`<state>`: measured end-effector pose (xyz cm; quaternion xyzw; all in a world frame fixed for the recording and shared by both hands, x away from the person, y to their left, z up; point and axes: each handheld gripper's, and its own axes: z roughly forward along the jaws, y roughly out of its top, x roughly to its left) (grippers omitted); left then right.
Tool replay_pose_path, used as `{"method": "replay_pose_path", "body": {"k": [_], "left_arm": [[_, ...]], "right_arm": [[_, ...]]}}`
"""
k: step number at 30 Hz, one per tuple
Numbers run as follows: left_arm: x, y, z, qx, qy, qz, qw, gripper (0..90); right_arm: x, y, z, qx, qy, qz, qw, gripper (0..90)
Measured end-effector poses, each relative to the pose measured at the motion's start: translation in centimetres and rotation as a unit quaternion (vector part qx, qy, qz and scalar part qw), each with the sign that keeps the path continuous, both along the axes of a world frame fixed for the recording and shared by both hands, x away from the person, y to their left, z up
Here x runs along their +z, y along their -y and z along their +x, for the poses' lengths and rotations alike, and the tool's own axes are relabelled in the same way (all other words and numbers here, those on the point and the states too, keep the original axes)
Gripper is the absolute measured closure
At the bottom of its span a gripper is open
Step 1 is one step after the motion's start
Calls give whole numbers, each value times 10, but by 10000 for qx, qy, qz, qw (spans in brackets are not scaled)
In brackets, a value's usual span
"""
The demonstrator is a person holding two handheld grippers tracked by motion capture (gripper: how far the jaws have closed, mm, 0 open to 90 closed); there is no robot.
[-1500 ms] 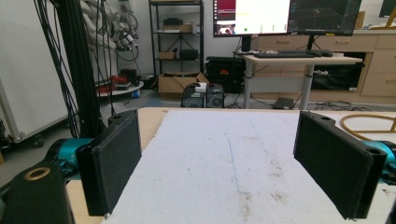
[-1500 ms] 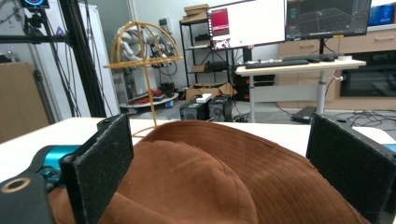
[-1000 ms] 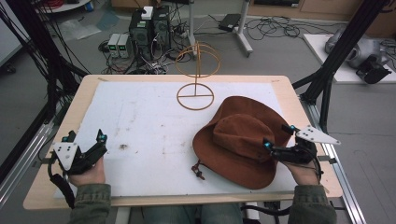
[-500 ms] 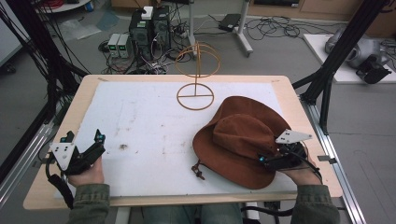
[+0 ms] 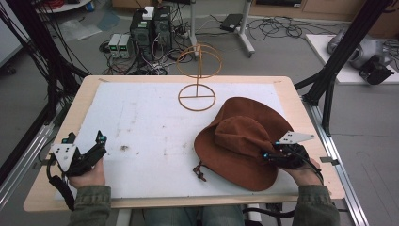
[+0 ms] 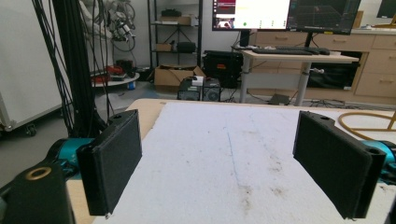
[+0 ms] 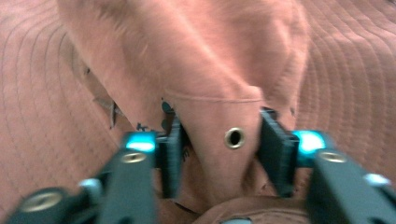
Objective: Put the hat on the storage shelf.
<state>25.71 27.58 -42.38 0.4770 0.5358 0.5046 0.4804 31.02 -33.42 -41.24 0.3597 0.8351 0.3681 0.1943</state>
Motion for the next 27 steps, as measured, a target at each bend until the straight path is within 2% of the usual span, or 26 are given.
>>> {"method": "replay_pose_path", "body": {"k": [1, 2, 3, 4, 5, 7, 8, 10, 11, 12, 13, 14, 17, 18, 21, 22, 24, 25, 26, 27], "left_arm": [[0, 0, 0, -8, -5, 6, 10000, 157], [0, 0, 0, -14, -10, -1, 10000, 158], [0, 0, 0, -14, -10, -1, 10000, 158], [0, 0, 0, -18, -14, -3, 10000, 158], [0, 0, 0, -20, -11, -8, 10000, 158], [0, 0, 0, -14, -10, -29, 10000, 158], [0, 0, 0, -12, 6, -28, 10000, 158], [0, -1, 0, -18, 9, -33, 10000, 158], [0, -1, 0, -21, 10, -39, 10000, 158], [0, -1, 0, -24, -3, -35, 10000, 158], [-1, 0, 0, -23, -1, -47, 10000, 158], [-1, 0, 0, -25, -3, -45, 10000, 158], [0, 0, 0, -30, -6, -45, 10000, 158], [0, 0, 0, -31, 0, -44, 10000, 158], [0, -1, 0, -40, 6, -53, 10000, 158], [0, -1, -1, -28, 3, -59, 10000, 158], [0, -1, -1, -26, 3, -71, 10000, 158], [0, -1, 0, -27, 7, -78, 10000, 158], [0, -1, 0, -28, 11, -84, 10000, 158], [0, -1, 0, -28, 11, -84, 10000, 159]], "right_arm": [[0, 0, 0, 0, 0, 0, 10000, 614], [1, 1, -1, -193, -72, 169, 9996, 750], [1, 1, -1, -233, -40, 170, 9996, 814], [1, 1, -1, -233, -40, 170, 9996, 814], [-2, 0, -2, -252, 94, 160, 9995, 879], [-3, 0, -2, -237, 99, 181, 9995, 888], [-5, 2, -3, -268, 100, 353, 9990, 895], [-5, 3, -3, -267, 131, 433, 9986, 897], [-5, 5, -5, -306, 214, 592, 9975, 899], [-4, 6, -6, -351, 282, 632, 9970, 900], [-4, 6, -6, -351, 282, 632, 9970, 900], [-2, 8, -5, -363, 299, 791, 9958, 900], [-3, 8, -6, -350, 268, 897, 9950, 899], [-5, 10, -6, -352, 214, 1025, 9939, 899], [-5, 12, -6, -373, 254, 1143, 9924, 899], [-4, 14, -7, -408, 304, 1330, 9898, 899], [-1, 16, -9, -448, 389, 1510, 9868, 899], [-1, 16, -9, -448, 389, 1510, 9868, 899], [2, 17, -11, -484, 477, 1670, 9836, 899], [3, 18, -12, -513, 578, 1707, 9823, 898]]}}
